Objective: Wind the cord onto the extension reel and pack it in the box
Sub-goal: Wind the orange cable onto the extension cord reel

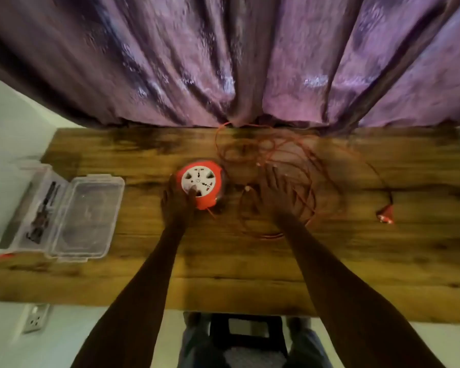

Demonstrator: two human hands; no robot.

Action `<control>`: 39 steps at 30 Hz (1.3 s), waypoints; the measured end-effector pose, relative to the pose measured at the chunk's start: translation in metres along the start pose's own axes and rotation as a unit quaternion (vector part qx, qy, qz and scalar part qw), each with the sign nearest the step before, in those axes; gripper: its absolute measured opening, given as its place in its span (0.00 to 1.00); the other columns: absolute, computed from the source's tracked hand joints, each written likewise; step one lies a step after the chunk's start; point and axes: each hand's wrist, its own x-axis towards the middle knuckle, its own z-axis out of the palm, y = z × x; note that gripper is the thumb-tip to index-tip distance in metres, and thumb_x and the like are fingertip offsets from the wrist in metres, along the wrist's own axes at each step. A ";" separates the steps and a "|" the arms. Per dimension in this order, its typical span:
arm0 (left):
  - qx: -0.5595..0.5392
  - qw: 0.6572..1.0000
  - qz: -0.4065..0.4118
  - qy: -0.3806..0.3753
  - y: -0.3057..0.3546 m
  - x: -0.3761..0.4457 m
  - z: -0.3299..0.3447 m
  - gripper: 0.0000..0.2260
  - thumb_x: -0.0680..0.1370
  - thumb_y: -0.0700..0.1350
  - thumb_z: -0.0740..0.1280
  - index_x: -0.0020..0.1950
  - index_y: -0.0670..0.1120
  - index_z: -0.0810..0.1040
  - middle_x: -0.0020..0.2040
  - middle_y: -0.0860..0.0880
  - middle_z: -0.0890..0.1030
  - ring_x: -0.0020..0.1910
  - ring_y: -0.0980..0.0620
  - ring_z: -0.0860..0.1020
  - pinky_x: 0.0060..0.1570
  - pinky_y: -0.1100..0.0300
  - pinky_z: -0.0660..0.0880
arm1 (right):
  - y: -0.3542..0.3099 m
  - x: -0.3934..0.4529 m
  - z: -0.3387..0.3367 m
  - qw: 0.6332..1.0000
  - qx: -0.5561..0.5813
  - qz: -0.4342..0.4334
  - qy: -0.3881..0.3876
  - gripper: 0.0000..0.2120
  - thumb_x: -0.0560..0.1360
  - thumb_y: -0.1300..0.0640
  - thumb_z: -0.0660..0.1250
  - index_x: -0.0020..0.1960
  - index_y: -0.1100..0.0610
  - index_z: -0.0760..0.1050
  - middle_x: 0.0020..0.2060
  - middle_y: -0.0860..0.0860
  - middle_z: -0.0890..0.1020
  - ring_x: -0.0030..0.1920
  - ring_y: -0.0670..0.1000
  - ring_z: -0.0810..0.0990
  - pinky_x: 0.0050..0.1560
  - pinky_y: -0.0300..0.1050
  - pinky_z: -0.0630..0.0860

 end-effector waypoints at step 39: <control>-0.195 0.977 -0.029 0.087 -0.030 0.016 0.037 0.30 0.75 0.67 0.63 0.51 0.40 0.84 0.54 0.36 0.83 0.58 0.39 0.80 0.62 0.47 0.74 | -0.005 0.019 0.054 0.986 0.031 -0.138 0.087 0.22 0.78 0.35 0.54 0.58 0.46 0.79 0.59 0.51 0.82 0.62 0.56 0.77 0.58 0.51 0.72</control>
